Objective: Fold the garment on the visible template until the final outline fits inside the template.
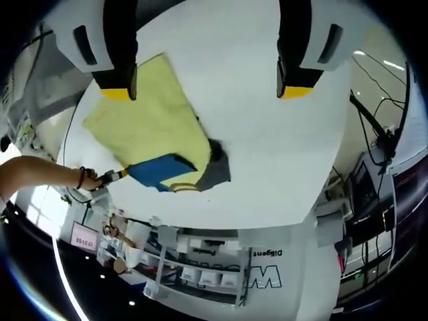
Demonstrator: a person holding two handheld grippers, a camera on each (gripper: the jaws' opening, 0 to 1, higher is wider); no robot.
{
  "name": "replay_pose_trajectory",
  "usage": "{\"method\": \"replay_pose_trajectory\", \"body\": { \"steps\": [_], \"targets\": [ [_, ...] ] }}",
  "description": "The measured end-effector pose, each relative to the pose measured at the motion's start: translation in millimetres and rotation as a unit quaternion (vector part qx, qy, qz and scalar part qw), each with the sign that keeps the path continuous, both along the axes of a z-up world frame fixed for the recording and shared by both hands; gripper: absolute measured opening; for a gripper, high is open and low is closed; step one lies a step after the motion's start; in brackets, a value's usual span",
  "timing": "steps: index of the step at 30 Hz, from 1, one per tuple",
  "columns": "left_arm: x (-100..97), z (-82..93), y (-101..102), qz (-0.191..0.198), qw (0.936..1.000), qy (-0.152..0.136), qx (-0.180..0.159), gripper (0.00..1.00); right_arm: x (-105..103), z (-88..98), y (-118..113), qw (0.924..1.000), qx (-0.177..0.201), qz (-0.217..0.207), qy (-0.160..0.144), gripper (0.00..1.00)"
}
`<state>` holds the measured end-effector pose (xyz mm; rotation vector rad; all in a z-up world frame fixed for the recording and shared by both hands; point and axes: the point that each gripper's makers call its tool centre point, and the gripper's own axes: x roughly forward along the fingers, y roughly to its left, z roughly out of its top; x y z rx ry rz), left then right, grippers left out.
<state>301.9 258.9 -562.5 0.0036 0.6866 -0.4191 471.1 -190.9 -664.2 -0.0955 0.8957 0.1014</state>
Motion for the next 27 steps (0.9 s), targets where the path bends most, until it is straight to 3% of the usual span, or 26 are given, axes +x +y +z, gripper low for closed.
{"method": "replay_pose_trajectory", "body": {
  "steps": [11,14,19,23,27],
  "targets": [
    [30.4,-10.5,-10.2,0.010,0.9999,-0.009,0.003,0.75,3.0,1.5,-13.1,0.9999,-0.012,-0.003,0.001,0.00],
    [41.4,-13.3,-14.4,0.010,0.9998,-0.011,0.010,0.74,2.4,8.5,-14.1,0.9998,-0.006,-0.016,-0.012,0.00],
    [60.9,-15.4,-23.7,0.012,0.9998,-0.017,0.000,0.69,-3.4,23.6,-0.9,0.9981,0.046,-0.021,-0.036,0.20],
    [82.3,-26.8,-32.1,0.010,0.9997,-0.020,0.004,0.60,-21.9,32.6,15.5,0.9953,0.084,-0.015,-0.046,0.25],
    [90.3,-43.3,-40.8,0.006,0.9999,-0.008,0.013,0.51,-42.6,33.1,29.2,0.9940,0.098,-0.010,-0.046,0.29]
  ]
}}
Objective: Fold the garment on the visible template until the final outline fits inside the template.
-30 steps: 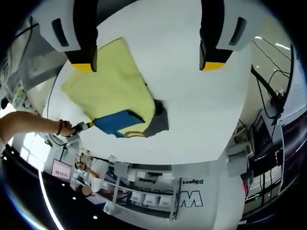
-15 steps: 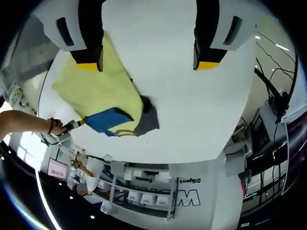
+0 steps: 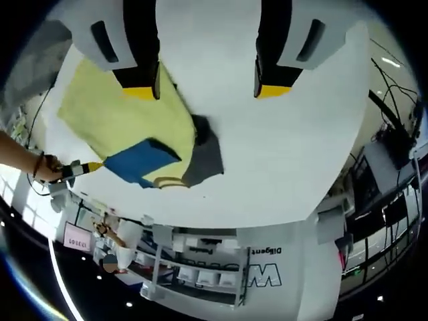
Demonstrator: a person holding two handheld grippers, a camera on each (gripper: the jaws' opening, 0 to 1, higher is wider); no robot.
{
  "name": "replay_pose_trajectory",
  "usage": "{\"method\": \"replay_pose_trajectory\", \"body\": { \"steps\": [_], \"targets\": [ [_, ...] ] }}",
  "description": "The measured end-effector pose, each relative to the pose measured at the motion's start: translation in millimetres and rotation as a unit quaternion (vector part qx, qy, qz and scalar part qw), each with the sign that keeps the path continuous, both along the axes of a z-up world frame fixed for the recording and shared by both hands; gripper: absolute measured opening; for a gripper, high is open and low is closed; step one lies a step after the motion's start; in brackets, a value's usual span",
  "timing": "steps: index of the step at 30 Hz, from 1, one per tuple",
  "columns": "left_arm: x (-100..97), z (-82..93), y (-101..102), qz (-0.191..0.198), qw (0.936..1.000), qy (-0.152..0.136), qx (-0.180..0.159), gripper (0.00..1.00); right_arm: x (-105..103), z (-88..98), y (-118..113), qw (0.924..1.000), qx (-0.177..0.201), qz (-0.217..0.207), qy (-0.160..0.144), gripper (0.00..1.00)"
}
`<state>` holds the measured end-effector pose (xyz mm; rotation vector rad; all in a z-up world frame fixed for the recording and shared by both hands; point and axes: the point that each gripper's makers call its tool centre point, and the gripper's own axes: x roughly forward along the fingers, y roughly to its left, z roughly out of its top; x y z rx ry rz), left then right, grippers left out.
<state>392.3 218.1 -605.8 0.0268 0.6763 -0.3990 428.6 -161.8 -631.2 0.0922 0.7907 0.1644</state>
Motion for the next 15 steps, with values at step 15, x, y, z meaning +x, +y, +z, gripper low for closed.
{"method": "replay_pose_trajectory", "body": {
  "steps": [15],
  "targets": [
    [-2.3,-47.9,-20.8,-0.060,0.9952,0.017,0.076,0.32,-53.2,-1.1,29.1,0.9994,0.016,0.029,-0.002,0.27]
  ]
}}
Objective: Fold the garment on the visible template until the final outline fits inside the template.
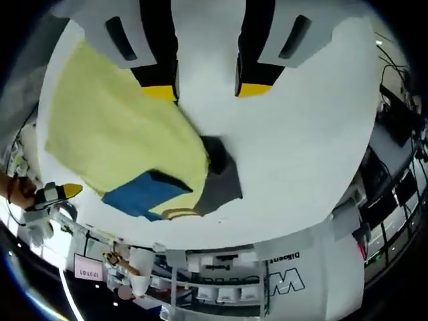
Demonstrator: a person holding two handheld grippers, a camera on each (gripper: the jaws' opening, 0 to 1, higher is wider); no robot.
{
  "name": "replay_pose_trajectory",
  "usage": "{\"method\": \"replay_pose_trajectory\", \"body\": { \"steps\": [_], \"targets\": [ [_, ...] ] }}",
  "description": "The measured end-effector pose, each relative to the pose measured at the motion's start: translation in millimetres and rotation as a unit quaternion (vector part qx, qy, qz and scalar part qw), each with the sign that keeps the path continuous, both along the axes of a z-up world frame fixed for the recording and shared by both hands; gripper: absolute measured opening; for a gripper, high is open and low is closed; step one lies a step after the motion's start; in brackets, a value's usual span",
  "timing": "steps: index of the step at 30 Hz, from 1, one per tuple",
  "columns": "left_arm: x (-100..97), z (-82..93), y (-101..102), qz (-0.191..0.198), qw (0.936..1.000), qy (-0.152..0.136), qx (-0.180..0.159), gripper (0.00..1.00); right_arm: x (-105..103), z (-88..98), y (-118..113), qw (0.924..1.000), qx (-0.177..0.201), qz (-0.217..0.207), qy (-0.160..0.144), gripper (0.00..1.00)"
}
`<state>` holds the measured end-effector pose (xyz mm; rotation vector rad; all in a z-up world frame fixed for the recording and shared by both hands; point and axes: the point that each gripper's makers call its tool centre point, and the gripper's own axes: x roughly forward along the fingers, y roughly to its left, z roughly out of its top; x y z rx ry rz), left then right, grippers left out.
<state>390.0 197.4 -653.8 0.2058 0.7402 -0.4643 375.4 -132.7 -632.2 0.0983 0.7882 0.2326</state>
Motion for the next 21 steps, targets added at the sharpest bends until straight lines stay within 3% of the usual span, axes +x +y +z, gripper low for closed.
{"method": "replay_pose_trajectory", "body": {
  "steps": [9,21],
  "targets": [
    [-0.8,-17.1,-13.0,-0.045,0.9985,0.002,0.031,0.32,-11.9,-8.1,-4.2,0.9999,0.001,-0.009,0.012,0.27],
    [0.8,-13.1,-29.8,-0.061,0.9981,-0.001,0.014,0.23,-17.4,-14.1,-10.4,0.9997,-0.001,-0.016,0.019,0.27]
  ]
}}
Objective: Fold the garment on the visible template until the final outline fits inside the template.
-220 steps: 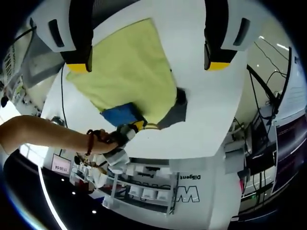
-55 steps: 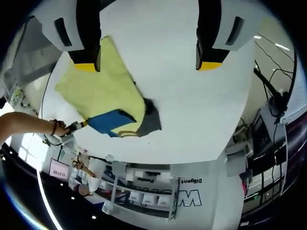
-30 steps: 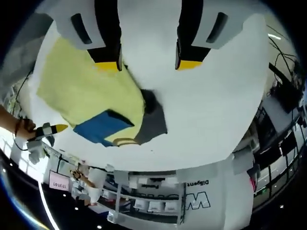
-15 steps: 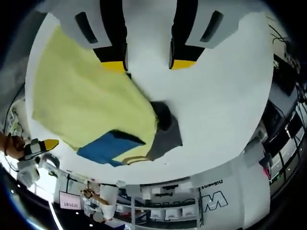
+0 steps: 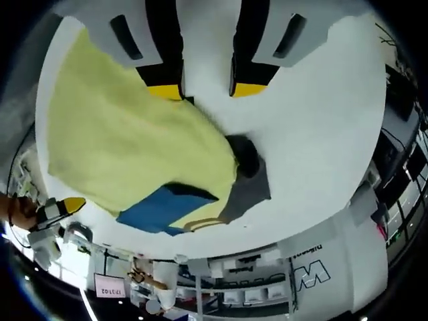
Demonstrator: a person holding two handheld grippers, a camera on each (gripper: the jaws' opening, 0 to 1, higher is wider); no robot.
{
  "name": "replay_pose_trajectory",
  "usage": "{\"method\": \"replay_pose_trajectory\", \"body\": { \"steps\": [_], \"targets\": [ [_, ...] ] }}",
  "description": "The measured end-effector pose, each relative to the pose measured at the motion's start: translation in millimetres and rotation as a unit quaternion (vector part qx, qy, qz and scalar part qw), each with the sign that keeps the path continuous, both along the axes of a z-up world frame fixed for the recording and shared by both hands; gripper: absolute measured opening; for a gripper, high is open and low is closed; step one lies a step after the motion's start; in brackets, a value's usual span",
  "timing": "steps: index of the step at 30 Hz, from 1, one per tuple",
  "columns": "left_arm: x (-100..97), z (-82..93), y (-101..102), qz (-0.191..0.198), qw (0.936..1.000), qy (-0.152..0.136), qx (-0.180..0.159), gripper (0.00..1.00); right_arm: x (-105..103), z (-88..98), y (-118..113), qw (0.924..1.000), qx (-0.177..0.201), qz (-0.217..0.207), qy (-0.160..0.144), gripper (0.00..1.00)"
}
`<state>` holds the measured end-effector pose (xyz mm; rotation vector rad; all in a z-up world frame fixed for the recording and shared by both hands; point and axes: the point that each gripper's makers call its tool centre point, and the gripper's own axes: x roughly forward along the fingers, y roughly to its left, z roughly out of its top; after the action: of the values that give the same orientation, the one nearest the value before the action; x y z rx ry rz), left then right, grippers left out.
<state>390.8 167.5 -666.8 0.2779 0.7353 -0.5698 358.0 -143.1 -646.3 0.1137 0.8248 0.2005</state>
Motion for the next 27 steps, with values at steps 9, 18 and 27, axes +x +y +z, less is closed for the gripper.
{"method": "replay_pose_trajectory", "body": {
  "steps": [9,18,27],
  "targets": [
    [-2.0,-1.3,-15.2,0.000,0.9989,0.018,-0.044,0.11,-4.3,-8.6,-0.3,0.9999,0.004,0.001,0.012,0.26],
    [-1.3,-4.6,-19.7,0.012,0.9985,0.024,-0.047,0.01,-7.0,-10.6,-2.3,0.9998,0.007,-0.004,0.015,0.26],
    [2.7,-4.7,-22.4,0.014,0.9980,0.025,-0.057,0.00,-10.9,-12.6,-4.3,0.9997,0.009,-0.009,0.020,0.25]
  ]
}}
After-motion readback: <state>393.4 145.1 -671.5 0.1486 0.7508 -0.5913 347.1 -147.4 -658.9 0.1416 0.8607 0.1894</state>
